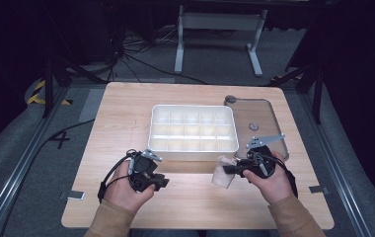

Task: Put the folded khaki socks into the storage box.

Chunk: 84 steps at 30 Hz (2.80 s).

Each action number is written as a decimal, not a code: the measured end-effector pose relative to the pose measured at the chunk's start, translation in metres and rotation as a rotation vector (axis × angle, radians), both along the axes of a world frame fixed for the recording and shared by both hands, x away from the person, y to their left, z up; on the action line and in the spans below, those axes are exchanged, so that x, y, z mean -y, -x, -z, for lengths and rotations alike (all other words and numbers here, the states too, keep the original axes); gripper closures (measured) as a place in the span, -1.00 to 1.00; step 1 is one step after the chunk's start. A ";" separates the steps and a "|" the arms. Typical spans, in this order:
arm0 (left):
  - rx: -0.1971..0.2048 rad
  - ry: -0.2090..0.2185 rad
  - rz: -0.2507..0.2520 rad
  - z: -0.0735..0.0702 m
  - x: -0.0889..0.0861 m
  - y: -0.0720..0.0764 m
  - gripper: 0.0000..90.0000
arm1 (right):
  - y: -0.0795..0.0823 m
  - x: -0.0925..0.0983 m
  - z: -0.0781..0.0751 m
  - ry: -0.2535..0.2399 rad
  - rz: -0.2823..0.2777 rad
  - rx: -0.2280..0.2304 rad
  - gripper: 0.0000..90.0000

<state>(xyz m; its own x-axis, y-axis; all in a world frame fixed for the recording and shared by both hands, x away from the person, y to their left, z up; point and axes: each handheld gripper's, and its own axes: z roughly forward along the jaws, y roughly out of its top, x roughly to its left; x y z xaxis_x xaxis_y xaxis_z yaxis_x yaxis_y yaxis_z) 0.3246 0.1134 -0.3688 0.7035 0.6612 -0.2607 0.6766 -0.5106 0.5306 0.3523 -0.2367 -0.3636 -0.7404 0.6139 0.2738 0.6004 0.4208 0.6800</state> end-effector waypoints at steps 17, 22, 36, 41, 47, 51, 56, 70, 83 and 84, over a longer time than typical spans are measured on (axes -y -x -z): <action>-0.005 0.020 -0.069 -0.005 -0.031 -0.004 0.57 | -0.030 0.008 -0.033 0.118 0.005 0.007 0.64; -0.010 0.020 -0.080 -0.005 -0.037 -0.005 0.56 | -0.039 0.008 -0.042 0.158 -0.010 0.021 0.64; -0.018 0.025 -0.112 -0.003 -0.047 -0.001 0.54 | -0.066 -0.005 -0.060 0.267 -0.043 0.032 0.64; -0.020 0.030 -0.124 -0.002 -0.052 0.003 0.53 | -0.073 -0.009 -0.064 0.279 -0.051 0.037 0.64; -0.023 0.029 -0.161 -0.001 -0.062 0.012 0.53 | -0.088 -0.016 -0.073 0.325 -0.068 0.045 0.64; -0.022 0.034 -0.184 -0.001 -0.069 0.016 0.53 | -0.096 -0.021 -0.076 0.368 -0.073 0.045 0.64; -0.020 0.034 -0.196 -0.001 -0.074 0.020 0.53 | -0.105 -0.026 -0.079 0.405 -0.091 0.036 0.64; -0.025 0.034 -0.192 0.001 -0.074 0.018 0.52 | -0.129 -0.043 -0.068 0.582 -0.158 0.041 0.64; -0.030 0.031 -0.182 0.002 -0.071 0.014 0.52 | -0.136 -0.048 -0.039 0.629 -0.188 0.030 0.63; -0.031 0.031 -0.181 0.002 -0.071 0.014 0.52 | -0.136 -0.049 -0.037 0.629 -0.188 0.024 0.63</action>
<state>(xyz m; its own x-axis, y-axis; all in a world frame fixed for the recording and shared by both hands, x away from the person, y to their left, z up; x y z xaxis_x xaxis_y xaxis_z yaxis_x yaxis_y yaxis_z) 0.3104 0.1841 -0.3709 0.5647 0.7678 -0.3025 0.7723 -0.3624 0.5218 0.4882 -0.1881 -0.3264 -0.8520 0.5112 -0.1129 0.4659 0.8387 0.2819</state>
